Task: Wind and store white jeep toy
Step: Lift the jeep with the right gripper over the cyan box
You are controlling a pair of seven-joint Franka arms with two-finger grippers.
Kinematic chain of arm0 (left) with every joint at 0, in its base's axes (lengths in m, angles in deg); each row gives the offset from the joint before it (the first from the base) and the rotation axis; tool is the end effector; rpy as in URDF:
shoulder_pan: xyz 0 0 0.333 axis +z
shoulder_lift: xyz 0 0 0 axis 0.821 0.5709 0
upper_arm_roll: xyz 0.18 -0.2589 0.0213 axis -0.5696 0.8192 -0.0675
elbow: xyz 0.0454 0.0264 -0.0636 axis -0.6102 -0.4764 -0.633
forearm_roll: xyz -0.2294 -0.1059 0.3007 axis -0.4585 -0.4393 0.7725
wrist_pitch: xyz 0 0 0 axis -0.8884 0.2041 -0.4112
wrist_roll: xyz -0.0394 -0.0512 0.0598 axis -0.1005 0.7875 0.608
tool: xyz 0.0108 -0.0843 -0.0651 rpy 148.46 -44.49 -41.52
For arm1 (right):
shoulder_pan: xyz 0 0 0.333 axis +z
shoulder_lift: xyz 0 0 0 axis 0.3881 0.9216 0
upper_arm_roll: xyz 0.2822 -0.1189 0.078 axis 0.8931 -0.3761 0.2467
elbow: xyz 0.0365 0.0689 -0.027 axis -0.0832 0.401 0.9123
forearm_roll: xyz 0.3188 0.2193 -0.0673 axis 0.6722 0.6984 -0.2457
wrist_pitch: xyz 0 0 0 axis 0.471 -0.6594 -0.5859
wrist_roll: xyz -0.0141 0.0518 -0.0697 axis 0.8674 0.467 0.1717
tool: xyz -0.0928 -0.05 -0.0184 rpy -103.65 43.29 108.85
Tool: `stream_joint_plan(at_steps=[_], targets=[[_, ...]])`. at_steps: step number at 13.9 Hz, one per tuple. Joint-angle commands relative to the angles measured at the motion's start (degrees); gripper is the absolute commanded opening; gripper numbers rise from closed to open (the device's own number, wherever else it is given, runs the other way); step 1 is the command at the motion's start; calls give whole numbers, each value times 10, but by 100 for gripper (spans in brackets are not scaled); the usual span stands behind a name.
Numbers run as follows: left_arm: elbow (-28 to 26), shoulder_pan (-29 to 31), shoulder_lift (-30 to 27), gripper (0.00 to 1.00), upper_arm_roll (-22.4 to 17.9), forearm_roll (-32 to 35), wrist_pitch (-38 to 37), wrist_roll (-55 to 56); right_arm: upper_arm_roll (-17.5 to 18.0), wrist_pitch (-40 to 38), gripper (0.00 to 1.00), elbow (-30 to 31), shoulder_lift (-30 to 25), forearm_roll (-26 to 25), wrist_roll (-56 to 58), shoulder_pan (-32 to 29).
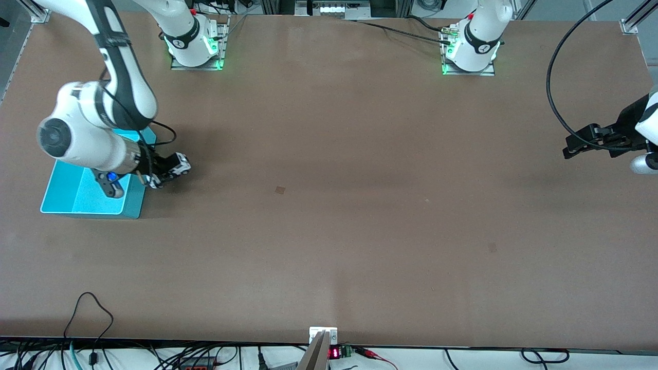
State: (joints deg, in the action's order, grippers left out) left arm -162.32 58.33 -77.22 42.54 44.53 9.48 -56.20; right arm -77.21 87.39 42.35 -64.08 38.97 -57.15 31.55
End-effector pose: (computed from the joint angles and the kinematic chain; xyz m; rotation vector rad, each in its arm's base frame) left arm 0.6019 0.0014 0.6083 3.1211 0.0828 -0.0060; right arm 0.5646 0.0246 0.3346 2.8257 -1.2920 -0.3004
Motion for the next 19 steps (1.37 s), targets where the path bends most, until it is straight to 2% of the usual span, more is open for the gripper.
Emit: stream_joint_plan(at_steps=[1,4,6,7,9,13,17,19], targets=[[-8,5,-7,100,1,-16,7,-7,6,-26,0,10,-46,-41,105,-30],[-8,5,-8,100,2,-16,7,-7,6,-50,0,10,-71,-50,294,-101],[-9,5,-8,100,1,-17,7,-7,6,-50,0,8,-66,-59,360,-143],[-9,9,-8,100,1,-19,8,-7,7,-45,0,9,-59,-81,388,-162],[-9,14,-8,100,0,-24,7,-7,8,-23,0,8,-41,-123,405,-182],[-9,12,-10,100,4,-17,6,-7,10,36,0,8,-4,-151,467,-197],[-9,12,-11,100,4,-17,7,-7,59,77,0,8,16,-171,494,-219],[-9,12,-11,100,4,-17,7,-7,71,99,0,7,33,-190,498,-220]])
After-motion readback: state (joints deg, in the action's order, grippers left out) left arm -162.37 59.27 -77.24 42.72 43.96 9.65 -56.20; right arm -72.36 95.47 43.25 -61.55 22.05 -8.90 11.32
